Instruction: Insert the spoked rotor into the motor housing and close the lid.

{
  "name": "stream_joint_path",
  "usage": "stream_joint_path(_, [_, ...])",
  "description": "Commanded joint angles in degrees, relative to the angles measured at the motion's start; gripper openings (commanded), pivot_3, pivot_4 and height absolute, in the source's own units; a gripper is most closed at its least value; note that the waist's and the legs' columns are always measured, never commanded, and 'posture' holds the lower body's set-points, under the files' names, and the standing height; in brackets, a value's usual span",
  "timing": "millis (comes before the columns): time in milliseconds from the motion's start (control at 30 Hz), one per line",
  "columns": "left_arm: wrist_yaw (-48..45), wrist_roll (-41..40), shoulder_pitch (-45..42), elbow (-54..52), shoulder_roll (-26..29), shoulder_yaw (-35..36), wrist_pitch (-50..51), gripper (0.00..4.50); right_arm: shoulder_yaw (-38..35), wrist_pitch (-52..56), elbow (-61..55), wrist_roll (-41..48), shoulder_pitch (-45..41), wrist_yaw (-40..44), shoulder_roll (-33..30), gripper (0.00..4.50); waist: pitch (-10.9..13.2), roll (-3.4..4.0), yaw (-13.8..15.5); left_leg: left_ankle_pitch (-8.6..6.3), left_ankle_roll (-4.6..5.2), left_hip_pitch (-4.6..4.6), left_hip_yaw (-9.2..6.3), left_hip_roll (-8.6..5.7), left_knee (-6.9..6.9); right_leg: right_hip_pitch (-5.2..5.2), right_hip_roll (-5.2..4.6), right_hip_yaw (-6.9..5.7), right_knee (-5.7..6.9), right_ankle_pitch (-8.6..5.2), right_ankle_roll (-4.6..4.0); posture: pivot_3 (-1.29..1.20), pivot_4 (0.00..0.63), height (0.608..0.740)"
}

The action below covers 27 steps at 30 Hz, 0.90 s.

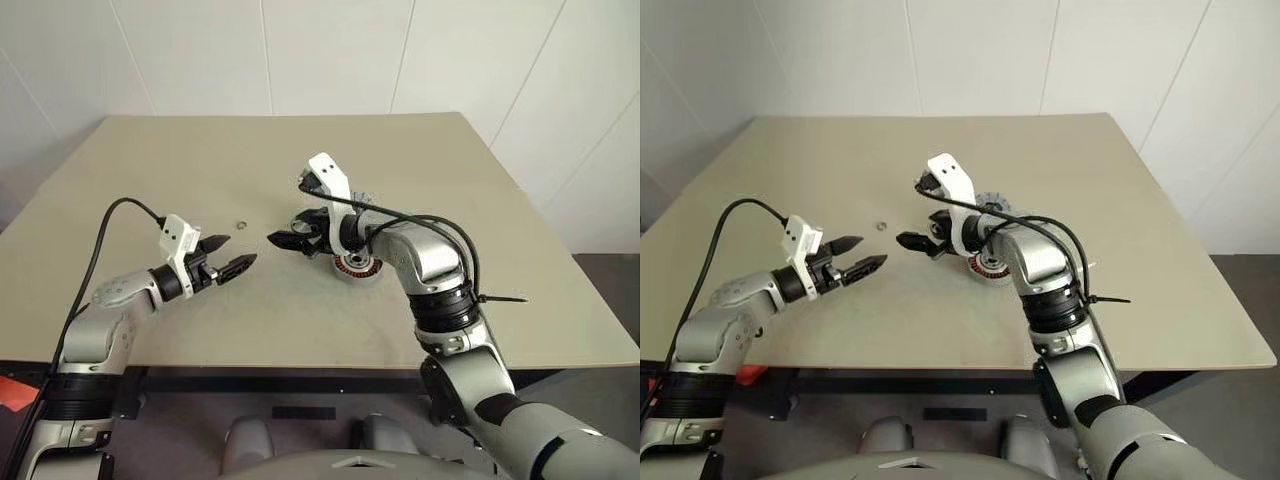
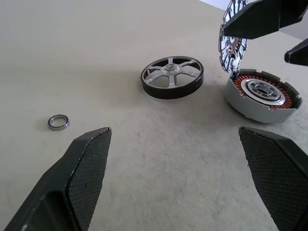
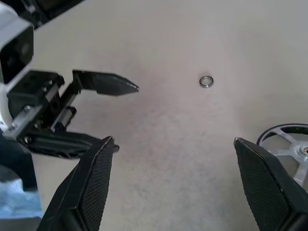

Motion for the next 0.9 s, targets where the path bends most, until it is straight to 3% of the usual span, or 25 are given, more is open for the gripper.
stream_joint_path(33, [0.1,-0.2,0.1,-1.8,0.6,1.5,-0.9,4.50,-9.7,6.0,2.7,3.0,-4.6,-6.9,4.0,4.49,0.0,0.00,0.0,0.00,-0.01,0.00,0.00,-0.01,-0.01,0.00,0.00,0.00,-0.01,0.00,0.00,0.00,0.000,0.740])
stream_joint_path(100, [0.1,-0.2,0.0,-1.7,0.7,1.6,-0.9,4.50,-10.4,5.8,4.2,3.2,-5.2,-8.5,4.1,4.49,0.0,-0.02,0.1,0.00,-0.01,-0.01,0.00,-0.01,-0.02,0.00,0.00,-0.01,-0.04,0.00,-0.01,0.00,0.000,0.740])
stream_joint_path(300, [1.4,0.8,-1.1,-0.6,0.0,1.3,-1.5,4.50,8.7,-8.5,-2.3,1.6,-2.2,1.0,-6.4,4.49,0.0,-0.01,0.2,0.00,-0.01,-0.08,0.00,-0.02,-0.14,0.00,-0.01,-0.06,-0.23,0.01,0.01,0.00,0.000,0.740])
stream_joint_path(400, [6.4,4.7,-3.9,2.8,-1.8,1.0,-4.9,4.50,13.3,-16.6,-1.3,-1.2,-2.1,1.7,-9.7,4.49,0.0,-0.01,0.2,0.00,-0.01,-0.04,0.00,0.03,-0.17,0.00,0.04,-0.08,-0.21,0.00,0.01,0.00,0.000,0.740])
stream_joint_path(767, [18.1,14.6,-12.6,13.9,-10.7,-3.5,-11.2,4.50,6.1,-20.7,-5.6,3.0,-1.7,2.5,-14.6,4.49,-0.1,-0.10,0.5,0.07,-0.09,-0.13,0.00,-0.02,-0.09,0.05,-0.01,-0.05,-0.17,0.01,0.00,0.00,0.000,0.740])
stream_joint_path(900, [22.0,19.2,-15.7,20.1,-11.4,-4.5,-13.5,4.50,1.6,-19.8,-9.7,5.7,-0.8,3.0,-17.8,4.49,0.0,-0.11,0.6,0.06,-0.08,-0.15,-0.01,-0.01,-0.09,0.04,0.00,-0.05,-0.19,0.02,0.01,0.00,0.000,0.740])
